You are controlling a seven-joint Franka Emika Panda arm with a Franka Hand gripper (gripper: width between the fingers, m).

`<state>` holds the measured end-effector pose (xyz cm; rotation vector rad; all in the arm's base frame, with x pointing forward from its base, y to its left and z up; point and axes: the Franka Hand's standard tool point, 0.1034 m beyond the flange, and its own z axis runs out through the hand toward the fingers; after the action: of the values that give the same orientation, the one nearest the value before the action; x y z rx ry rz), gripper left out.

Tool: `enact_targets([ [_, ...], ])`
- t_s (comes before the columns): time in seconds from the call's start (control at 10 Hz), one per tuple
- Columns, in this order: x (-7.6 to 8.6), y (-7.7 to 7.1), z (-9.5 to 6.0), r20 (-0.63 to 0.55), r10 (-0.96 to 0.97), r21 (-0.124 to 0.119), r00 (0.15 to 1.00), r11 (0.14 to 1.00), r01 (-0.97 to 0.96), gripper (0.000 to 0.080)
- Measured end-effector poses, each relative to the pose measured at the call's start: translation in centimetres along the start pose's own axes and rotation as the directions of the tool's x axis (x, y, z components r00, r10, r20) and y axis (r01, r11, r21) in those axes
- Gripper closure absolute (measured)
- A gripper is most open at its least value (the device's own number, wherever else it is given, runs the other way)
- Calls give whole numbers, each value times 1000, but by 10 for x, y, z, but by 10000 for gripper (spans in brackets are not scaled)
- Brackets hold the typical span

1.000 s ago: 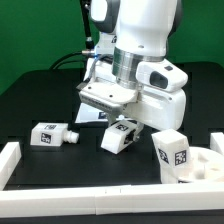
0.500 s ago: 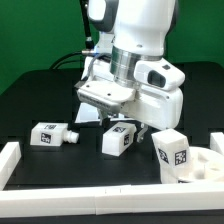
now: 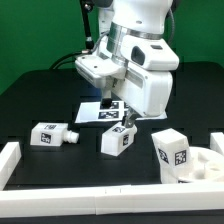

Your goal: Assemble stool

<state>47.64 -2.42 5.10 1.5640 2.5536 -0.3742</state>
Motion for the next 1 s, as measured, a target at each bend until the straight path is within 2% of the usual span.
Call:
enact_targets([
  [0.2, 0, 0, 0, 0, 121, 0, 993, 993, -121, 150],
  [0.3, -6, -3, -2, -15, 286, 16, 958, 958, -285, 150],
  [0.4, -13, -7, -7, -27, 454, 39, 890, 890, -453, 150],
  [0.5, -21, -10, -11, -28, 606, 71, 795, 795, -603, 150],
  [0.6, -23, -8, -13, -20, 679, 76, 734, 733, -676, 150],
  [0.8, -21, -8, -11, -13, 732, 81, 682, 680, -729, 150],
  [1.0, -21, -8, -11, -3, 842, 89, 539, 537, -839, 150],
])
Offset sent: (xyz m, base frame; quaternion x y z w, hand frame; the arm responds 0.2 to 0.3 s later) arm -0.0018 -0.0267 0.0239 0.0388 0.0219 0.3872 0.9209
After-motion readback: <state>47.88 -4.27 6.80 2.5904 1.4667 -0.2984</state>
